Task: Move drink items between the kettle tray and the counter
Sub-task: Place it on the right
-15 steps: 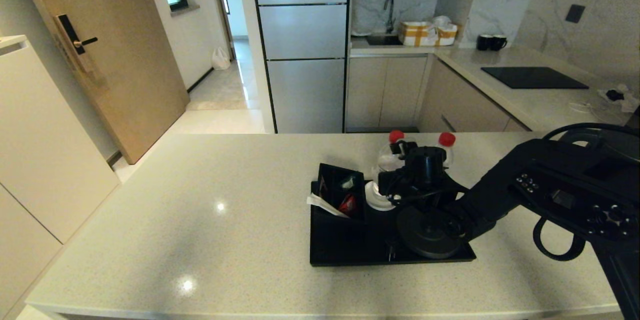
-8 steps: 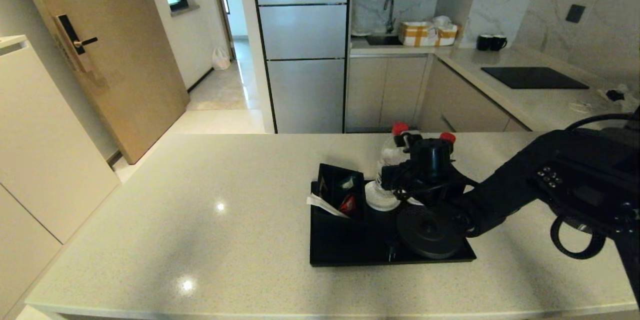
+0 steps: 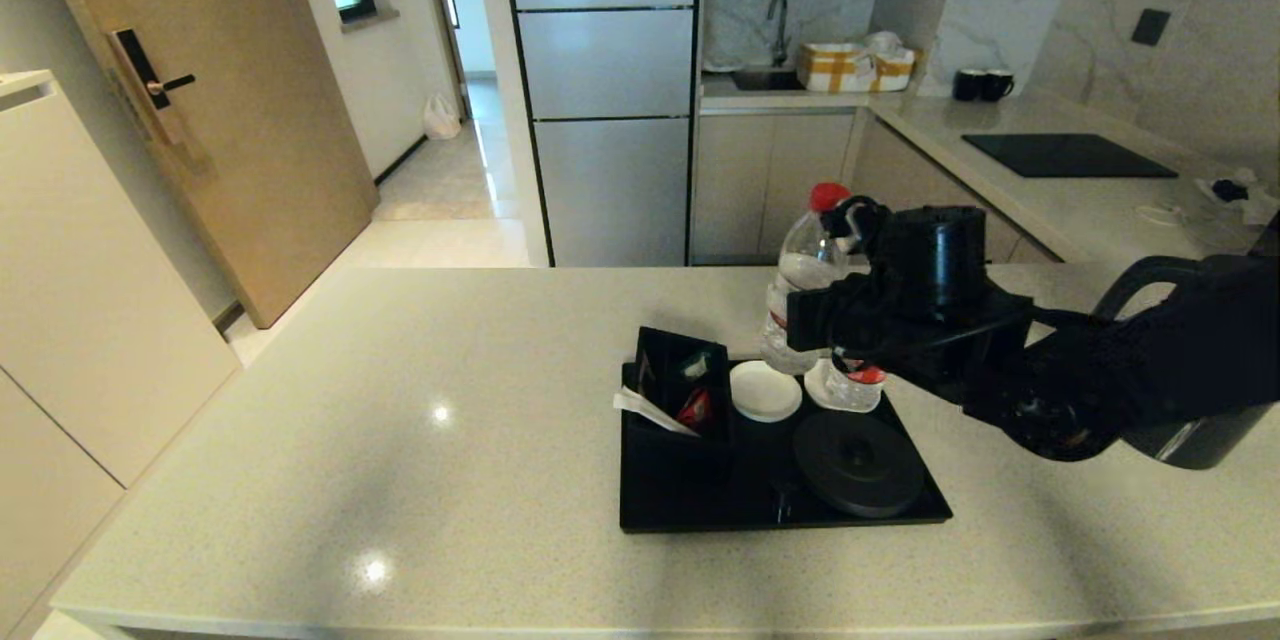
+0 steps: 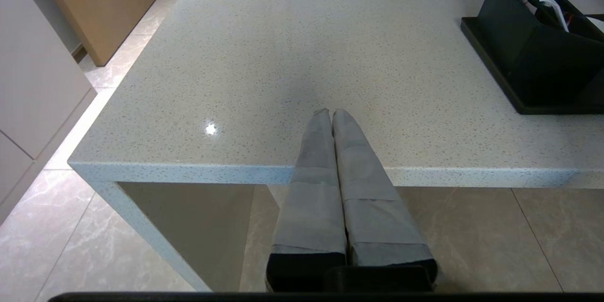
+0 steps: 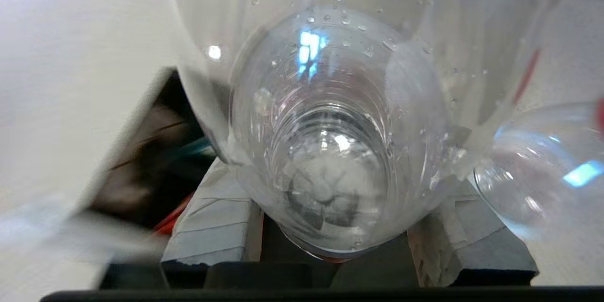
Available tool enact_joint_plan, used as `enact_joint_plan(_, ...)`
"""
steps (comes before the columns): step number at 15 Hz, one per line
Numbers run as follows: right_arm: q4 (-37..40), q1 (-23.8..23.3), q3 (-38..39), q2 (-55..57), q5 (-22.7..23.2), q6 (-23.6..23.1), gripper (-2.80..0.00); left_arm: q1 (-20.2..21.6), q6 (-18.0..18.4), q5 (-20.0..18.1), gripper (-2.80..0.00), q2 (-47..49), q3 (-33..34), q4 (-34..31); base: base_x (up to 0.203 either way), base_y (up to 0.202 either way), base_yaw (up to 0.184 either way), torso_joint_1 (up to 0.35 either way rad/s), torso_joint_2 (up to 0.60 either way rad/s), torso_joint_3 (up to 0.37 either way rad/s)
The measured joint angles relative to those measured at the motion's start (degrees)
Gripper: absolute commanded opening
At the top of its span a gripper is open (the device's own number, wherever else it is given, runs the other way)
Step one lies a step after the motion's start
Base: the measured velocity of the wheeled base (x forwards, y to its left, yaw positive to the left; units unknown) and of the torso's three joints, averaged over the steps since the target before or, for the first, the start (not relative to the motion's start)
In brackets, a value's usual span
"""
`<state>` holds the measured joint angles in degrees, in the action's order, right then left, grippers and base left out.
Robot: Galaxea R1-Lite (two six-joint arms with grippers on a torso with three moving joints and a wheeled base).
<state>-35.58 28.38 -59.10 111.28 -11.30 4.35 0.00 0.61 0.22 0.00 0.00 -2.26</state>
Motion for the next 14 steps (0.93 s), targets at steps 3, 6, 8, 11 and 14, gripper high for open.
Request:
enact_joint_plan(3, 8.1, 3.0, 0.8, -9.9, -1.7, 0.0, -2.8, 0.0, 0.0, 0.0, -2.8, 0.0, 0.0, 0.0, 0.0, 0.0, 0.0, 0.0, 0.0, 0.0)
enact_joint_plan(6, 19.2, 5.1, -0.3, -20.1, -6.4, -0.1, -2.8, 0.0, 0.0, 0.0, -2.8, 0.0, 0.0, 0.0, 0.0, 0.0, 0.0, 0.0, 0.0, 0.0)
enact_joint_plan(8, 25.9, 5.4, 0.2, -26.6, -11.0, 0.0, -2.8, 0.0, 0.0, 0.0, -2.8, 0.0, 0.0, 0.0, 0.0, 0.0, 0.0, 0.0, 0.0, 0.0)
enact_joint_plan(11, 30.9, 0.3, 4.9, -33.0, -17.3, 0.7, -2.8, 0.0, 0.0, 0.0, -2.8, 0.0, 0.0, 0.0, 0.0, 0.0, 0.0, 0.0, 0.0, 0.0)
enact_joint_plan(14, 28.7, -7.4, 10.4, -34.5, -17.6, 3.2, -2.8, 0.0, 0.0, 0.0, -2.8, 0.0, 0.0, 0.0, 0.0, 0.0, 0.0, 0.0, 0.0, 0.0)
